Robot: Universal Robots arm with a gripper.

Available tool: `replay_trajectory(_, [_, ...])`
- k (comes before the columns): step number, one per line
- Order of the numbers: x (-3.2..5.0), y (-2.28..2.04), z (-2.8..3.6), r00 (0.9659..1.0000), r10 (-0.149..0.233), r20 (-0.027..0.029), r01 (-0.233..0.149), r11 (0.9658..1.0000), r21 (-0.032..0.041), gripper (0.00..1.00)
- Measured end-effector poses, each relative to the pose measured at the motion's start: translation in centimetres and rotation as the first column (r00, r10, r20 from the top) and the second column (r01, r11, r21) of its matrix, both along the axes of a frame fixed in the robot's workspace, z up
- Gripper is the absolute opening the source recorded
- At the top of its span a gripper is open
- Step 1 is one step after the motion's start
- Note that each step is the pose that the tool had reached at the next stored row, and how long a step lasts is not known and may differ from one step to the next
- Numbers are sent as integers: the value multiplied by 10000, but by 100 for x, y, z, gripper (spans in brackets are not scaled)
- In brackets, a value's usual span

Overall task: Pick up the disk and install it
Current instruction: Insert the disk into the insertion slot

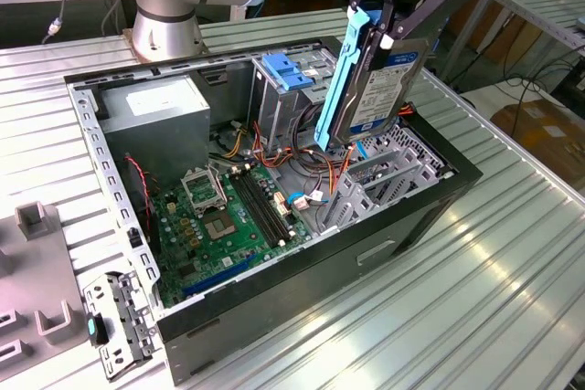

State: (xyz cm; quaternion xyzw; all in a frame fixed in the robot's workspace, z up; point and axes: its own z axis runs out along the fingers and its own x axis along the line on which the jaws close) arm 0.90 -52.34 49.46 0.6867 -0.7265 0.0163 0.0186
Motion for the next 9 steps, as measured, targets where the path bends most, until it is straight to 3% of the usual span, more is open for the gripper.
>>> replay_trajectory(7, [1, 0, 0, 10000, 0, 0, 0, 10000, -1, 37])
replay_trajectory(9, [40, 0, -1, 10000, 0, 1, 0, 10000, -1, 37])
